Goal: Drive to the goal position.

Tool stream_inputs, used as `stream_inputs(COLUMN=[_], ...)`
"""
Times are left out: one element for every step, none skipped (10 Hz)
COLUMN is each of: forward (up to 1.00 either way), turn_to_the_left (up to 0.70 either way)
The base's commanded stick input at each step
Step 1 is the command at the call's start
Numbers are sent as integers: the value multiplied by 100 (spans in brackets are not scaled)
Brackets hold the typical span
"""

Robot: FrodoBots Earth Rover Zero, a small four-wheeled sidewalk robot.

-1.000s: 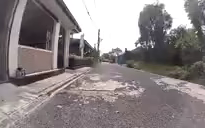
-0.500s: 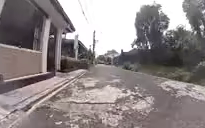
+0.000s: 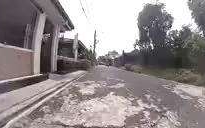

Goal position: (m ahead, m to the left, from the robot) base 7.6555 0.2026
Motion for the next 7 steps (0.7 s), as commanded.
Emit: stream_inputs(forward=[100,100,100,100,100,100,100], turn_to_the_left=[0,0,0,0,0,0,0])
